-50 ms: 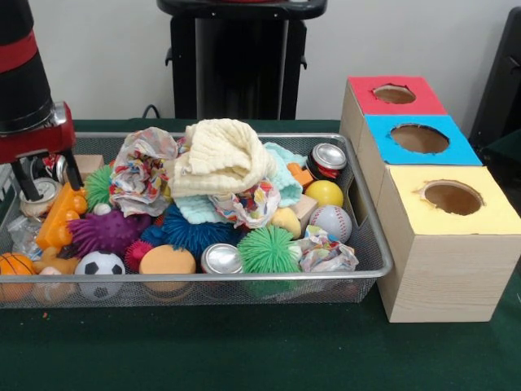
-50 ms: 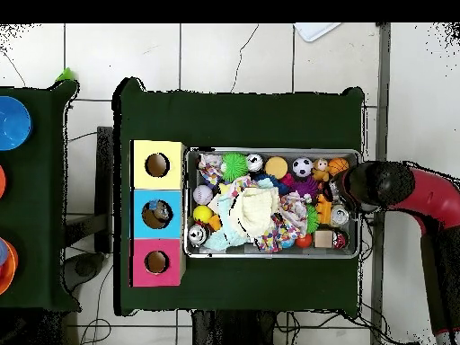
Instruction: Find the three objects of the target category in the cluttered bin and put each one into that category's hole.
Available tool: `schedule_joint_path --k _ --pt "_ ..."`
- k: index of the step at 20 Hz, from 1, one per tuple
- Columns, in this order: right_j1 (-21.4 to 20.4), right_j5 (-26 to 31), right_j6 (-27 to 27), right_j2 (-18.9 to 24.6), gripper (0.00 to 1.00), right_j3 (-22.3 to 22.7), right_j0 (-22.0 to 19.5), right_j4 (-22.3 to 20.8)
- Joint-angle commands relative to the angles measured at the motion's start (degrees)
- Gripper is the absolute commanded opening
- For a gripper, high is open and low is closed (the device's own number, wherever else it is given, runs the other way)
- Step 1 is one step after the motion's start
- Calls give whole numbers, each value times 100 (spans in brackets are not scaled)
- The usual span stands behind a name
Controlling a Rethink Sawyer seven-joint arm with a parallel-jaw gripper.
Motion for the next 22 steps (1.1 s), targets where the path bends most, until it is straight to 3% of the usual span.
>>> schedule_joint_path --k 1,12,22 --pt "176 -122 -1115 94 100 63 110 -429" --pt "338 -739 -1910 308 100 -143 198 -1353" --pt "292 -998 -2259 536 100 -40 186 -1734"
